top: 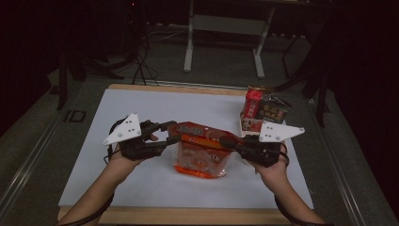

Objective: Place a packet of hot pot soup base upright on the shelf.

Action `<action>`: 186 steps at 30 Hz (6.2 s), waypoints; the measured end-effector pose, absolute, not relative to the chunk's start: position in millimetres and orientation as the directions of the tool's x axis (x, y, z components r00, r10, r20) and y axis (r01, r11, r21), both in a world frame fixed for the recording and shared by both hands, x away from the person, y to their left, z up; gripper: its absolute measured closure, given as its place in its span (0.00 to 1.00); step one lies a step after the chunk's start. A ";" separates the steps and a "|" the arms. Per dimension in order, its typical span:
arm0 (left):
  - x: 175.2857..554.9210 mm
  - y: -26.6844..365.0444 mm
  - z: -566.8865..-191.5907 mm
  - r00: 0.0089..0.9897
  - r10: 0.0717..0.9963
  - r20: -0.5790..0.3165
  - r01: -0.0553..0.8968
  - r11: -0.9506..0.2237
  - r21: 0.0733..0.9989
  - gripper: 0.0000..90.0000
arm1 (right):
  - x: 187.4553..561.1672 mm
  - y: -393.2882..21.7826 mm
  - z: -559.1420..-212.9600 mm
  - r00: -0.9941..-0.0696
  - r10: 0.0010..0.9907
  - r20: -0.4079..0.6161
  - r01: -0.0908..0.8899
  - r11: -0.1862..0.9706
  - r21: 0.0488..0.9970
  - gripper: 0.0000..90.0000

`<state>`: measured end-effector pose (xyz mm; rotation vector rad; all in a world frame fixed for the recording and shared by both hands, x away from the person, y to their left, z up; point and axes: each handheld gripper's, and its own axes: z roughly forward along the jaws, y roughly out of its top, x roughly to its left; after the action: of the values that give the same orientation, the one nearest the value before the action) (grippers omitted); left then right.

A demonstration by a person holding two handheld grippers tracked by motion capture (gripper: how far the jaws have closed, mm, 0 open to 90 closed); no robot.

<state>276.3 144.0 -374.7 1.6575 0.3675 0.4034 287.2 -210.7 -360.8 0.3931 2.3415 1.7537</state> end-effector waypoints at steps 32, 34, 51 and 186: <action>256.4 160.6 -442.3 0.835 0.546 -0.071 0.179 -0.147 0.973 0.04 | 309.1 -301.2 -288.3 -0.845 0.532 -0.058 0.037 0.166 0.985 1.00; 254.1 161.3 -450.8 0.829 0.556 -0.063 0.184 -0.164 0.969 0.04 | 311.2 -315.8 -288.6 -0.824 0.564 -0.053 0.043 0.155 0.987 1.00; 250.9 170.2 -474.3 0.805 0.584 -0.105 0.229 -0.143 0.963 0.04 | 325.1 -367.0 -305.2 -0.730 0.682 -0.045 0.103 0.174 0.979 1.00; 238.3 161.1 -492.9 0.822 0.557 -0.115 0.261 -0.189 0.947 0.04 | 266.6 -261.6 -447.6 -0.865 0.489 0.109 0.271 0.275 0.922 0.17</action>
<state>238.3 161.1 -492.9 1.7789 0.6296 0.3009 266.6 -261.6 -447.6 0.7098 2.3441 1.6342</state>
